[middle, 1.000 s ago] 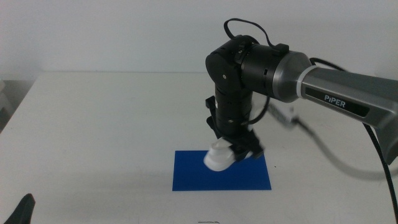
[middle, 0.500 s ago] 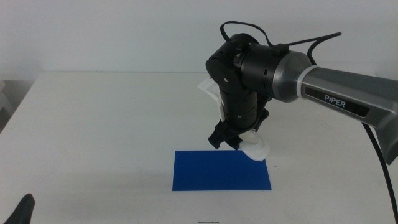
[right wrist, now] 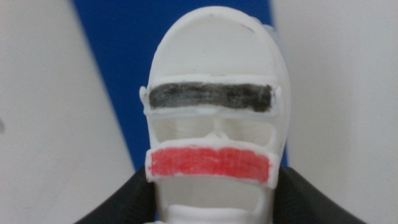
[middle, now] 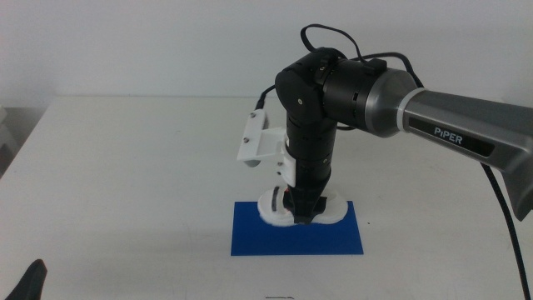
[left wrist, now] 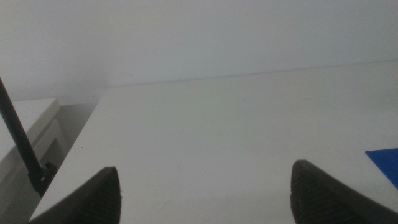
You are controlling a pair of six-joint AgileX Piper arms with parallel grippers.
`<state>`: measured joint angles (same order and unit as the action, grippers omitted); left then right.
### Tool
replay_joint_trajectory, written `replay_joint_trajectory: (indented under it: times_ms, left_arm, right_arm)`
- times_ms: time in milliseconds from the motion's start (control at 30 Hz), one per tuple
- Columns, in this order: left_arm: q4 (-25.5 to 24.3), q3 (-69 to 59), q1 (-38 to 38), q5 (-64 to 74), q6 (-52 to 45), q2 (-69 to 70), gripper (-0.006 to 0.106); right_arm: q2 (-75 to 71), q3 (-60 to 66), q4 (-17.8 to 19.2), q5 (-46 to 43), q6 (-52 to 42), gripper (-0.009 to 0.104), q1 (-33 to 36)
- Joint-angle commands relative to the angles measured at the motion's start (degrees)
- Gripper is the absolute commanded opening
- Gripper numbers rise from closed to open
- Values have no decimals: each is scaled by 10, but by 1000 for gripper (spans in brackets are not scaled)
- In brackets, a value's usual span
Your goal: Use one arm to grab the shoe from the table and place it on the mat.
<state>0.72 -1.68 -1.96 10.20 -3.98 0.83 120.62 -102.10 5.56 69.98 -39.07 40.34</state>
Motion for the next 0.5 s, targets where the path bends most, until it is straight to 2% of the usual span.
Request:
replay_joint_trajectory:
  times_ms: [0,233,467]
  left_arm:
    - [5,2,-2,-48,8,11,94]
    - [5,2,-2,-48,8,11,94]
    - [5,2,-2,-48,8,11,94]
  right_arm:
    - [-37,-13,-22,28,-41,0,-2]
    - [-37,-13,-56,-20,-108,0,-8]
    - [-24,-13,-67,-39,-129,0,-12]
